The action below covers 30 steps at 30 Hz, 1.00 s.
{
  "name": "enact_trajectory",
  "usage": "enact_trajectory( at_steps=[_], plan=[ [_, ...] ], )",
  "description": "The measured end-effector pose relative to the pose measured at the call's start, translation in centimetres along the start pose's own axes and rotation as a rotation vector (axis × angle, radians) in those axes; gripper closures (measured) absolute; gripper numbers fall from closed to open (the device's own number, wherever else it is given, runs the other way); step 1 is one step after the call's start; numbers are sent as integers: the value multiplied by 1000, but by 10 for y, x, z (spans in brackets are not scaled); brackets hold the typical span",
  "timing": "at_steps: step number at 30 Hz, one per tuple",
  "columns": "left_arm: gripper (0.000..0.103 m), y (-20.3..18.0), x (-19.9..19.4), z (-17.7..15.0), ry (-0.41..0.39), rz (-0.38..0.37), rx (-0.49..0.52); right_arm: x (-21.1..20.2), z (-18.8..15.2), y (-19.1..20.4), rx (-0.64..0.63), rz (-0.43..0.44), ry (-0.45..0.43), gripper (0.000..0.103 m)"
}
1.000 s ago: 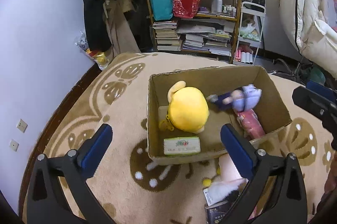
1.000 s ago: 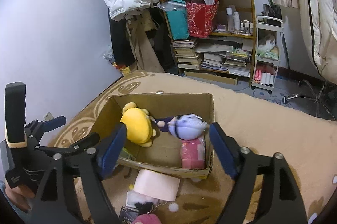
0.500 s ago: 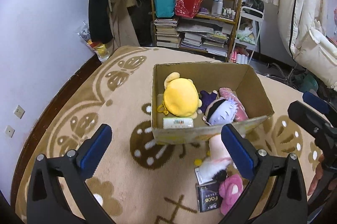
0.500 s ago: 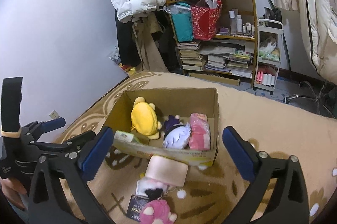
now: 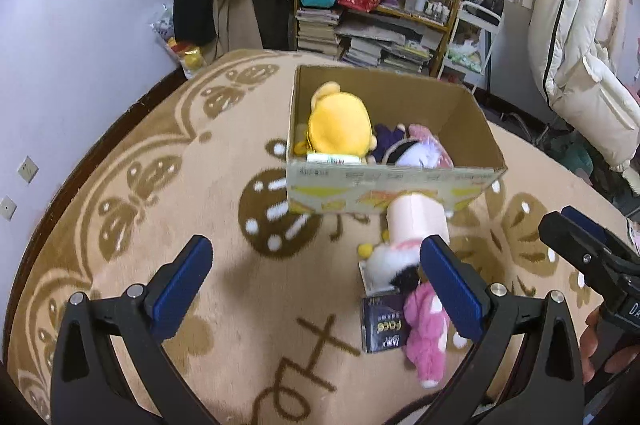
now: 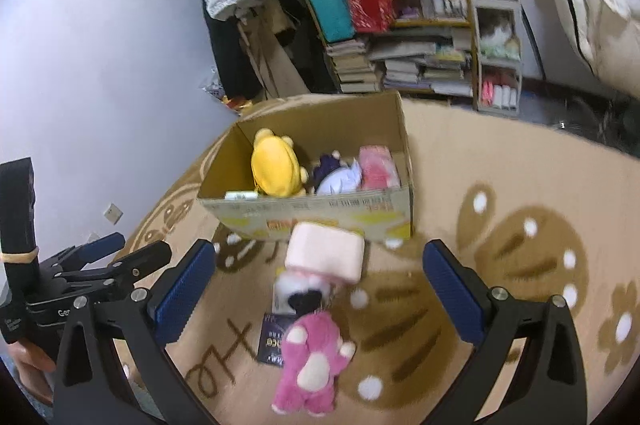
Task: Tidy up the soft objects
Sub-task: 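Move both tools down toward the pink plush bear and black tissue pack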
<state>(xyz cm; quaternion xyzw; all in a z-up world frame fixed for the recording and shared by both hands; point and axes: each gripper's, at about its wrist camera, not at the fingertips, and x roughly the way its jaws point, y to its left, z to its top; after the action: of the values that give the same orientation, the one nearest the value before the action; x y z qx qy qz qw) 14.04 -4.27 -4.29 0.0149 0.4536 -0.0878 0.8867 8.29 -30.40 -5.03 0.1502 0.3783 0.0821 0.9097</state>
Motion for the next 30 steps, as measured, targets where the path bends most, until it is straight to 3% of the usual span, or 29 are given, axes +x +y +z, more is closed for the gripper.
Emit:
enact_trajectory(
  at_steps=[9, 16, 30],
  plan=[
    [1, -1, 14, -24, 59, -26, -5, 6, -41, -9, 57, 14, 68, 2],
    [1, -10, 35, -42, 149, -24, 25, 21, -57, -15, 83, 40, 138, 25],
    [1, -17, 78, -61, 263, -44, 36, 50, -77, -23, 181, 101, 254, 27]
  ],
)
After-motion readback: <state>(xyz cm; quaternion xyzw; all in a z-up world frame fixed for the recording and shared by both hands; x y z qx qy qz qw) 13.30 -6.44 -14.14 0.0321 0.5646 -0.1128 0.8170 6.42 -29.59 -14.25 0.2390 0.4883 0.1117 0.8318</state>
